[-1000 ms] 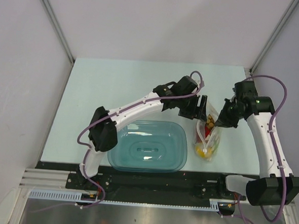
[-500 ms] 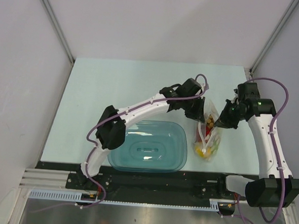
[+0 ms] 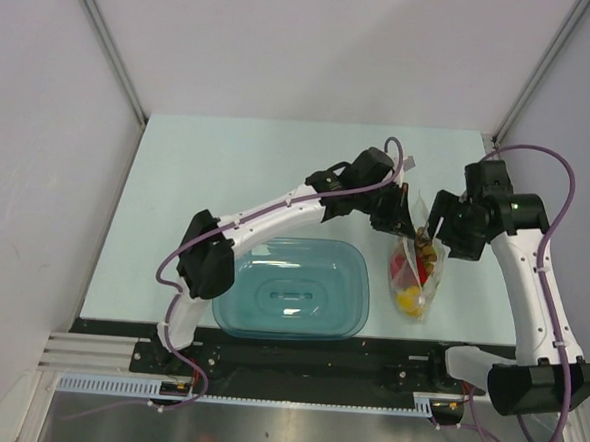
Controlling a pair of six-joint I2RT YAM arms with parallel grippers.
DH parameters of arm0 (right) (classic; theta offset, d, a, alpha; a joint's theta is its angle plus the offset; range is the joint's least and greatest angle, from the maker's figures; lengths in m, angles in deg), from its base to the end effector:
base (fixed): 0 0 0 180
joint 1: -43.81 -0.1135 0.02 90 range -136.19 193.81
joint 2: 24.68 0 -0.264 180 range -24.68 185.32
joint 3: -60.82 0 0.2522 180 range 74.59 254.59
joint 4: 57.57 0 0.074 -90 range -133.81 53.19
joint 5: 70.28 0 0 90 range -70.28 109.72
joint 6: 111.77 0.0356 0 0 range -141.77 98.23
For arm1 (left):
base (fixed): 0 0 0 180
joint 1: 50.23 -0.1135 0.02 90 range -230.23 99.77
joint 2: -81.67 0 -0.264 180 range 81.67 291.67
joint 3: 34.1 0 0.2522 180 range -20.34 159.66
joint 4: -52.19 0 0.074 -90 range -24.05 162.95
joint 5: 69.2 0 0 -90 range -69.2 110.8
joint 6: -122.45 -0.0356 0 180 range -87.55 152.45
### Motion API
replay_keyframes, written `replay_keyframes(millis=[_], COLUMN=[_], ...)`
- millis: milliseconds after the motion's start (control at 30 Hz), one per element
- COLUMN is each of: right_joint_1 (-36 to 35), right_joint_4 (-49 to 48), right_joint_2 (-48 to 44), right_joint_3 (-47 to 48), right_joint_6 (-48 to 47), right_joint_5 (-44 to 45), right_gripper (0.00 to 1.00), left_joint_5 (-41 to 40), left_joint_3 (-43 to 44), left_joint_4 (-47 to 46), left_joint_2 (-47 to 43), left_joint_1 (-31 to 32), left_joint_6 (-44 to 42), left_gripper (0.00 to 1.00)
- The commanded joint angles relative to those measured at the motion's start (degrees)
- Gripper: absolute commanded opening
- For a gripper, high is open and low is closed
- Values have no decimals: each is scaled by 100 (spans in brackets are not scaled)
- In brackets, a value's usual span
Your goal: Open the zip-top bag and remove the fake food
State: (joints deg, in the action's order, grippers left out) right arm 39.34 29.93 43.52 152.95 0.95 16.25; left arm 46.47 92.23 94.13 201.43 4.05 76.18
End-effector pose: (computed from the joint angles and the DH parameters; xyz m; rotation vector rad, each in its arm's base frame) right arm 0.2005 0.0178 0.3628 0.4089 2.6670 0.2284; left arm 0.2724 -0.4053 0.3101 0.5220 2.4589 -1.3463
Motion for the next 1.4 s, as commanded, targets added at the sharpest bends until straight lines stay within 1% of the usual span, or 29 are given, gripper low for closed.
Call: replay_keyframes(millis=[0, 67, 100, 133, 200, 233, 367, 467, 500, 567, 600, 667, 700, 800, 867, 933, 1000, 1033, 1067, 1100, 1133, 1167, 1200, 1233, 1300, 1333, 1367], right_joint_1=[-641, -827, -1071, -1178, -1415, -1477, -1548, -1531, -1539, -1487, -1452, -1198, -1075, -845, -836, -871, -959, -977, -1003, -1055, -1091, -1135, -1161, -1179, -1205, -1214, -1223], right_joint_4=[299, 378, 422, 501, 659, 695, 844, 897, 897, 932, 924, 915, 889, 862, 827, 590, 354, 265, 160, 2, -78, -139, -210, -236, -272, -272, -289], right_joint_2=[-53, -27, 8, 26, 79, 96, 105, 0, -35, -123, -149, -237, -272, -387, -439, -483, -545, -562, -580, -606, -615, -615, -589, -572, -545, -554, -554], right_joint_3=[399, 407, 451, 469, 513, 504, 364, 328, 328, 267, 223, 66, 47, 213, 336, 337, 128, 30, -66, -172, -329, -392, -436, -463, -437, -410, -393], right_joint_6=[223, 320, 399, 435, 540, 575, 549, 619, 620, 593, 567, 418, 357, 224, 180, 57, 231, 302, 355, 452, 540, 593, 619, 637, 663, 681, 681], right_joint_5=[829, 1241, 1408, 1767, 2076, 2365, 2790, 2772, 2764, 2790, 2807, 2843, 2808, 2825, 2843, 2474, 2124, 2026, 1903, 1780, 1753, 1753, 1709, 1683, 1639, 1612, 1595], right_gripper=[75, 75, 75, 75, 73, 71, 68, 55, 42, 31, 20, 8, 0, 0, 0, 0, 0, 0, 0, 0, 0, 0, 0, 0, 0, 0, 0], left_joint_5=[386, 368, 368, 368, 333, 325, 307, 220, 193, 219, 315, 316, 359, 448, 413, 247, 114, -34, -105, -176, -246, -342, -396, -466, -414, -379, -266], left_joint_3=[290, 431, 493, 502, 511, 511, 467, 441, 441, 458, 580, 791, 1053, 1380, 1364, 1346, 1398, 1477, 1582, 1801, 1881, 1917, 1935, 1918, 1813, 1786, 1768], left_joint_4=[-534, -454, -445, -445, -411, -367, -270, -138, -103, -6, 116, 344, 563, 811, 838, 1004, 1275, 1416, 1566, 1846, 1944, 1997, 2059, 2077, 1972, 1928, 1875], left_joint_2=[-218, -156, -138, -138, -129, -120, -146, -199, -190, -182, -103, 20, 160, 310, 276, 214, 179, 214, 231, 258, 267, 214, 153, 91, -128, -207, -312], left_joint_1=[170, 205, 214, 214, 214, 214, 214, 188, 179, 109, 92, 47, 39, 12, 4, 4, -14, -23, -40, -58, -84, -93, -93, -93, -93, -76, -50], left_joint_6=[435, 453, 461, 462, 444, 435, 356, 207, 163, 93, 58, -135, -206, -320, -373, -470, -671, -846, -918, -971, -1049, -1094, -1112, -1138, -1103, -1042, -998], left_gripper=[0, 0, 0, 0, 0, 0, 0, 0, 0, 0, 0, 0, 0, 0, 0, 0, 1, 4, 15, 22, 28, 37, 41, 43, 43, 42, 38])
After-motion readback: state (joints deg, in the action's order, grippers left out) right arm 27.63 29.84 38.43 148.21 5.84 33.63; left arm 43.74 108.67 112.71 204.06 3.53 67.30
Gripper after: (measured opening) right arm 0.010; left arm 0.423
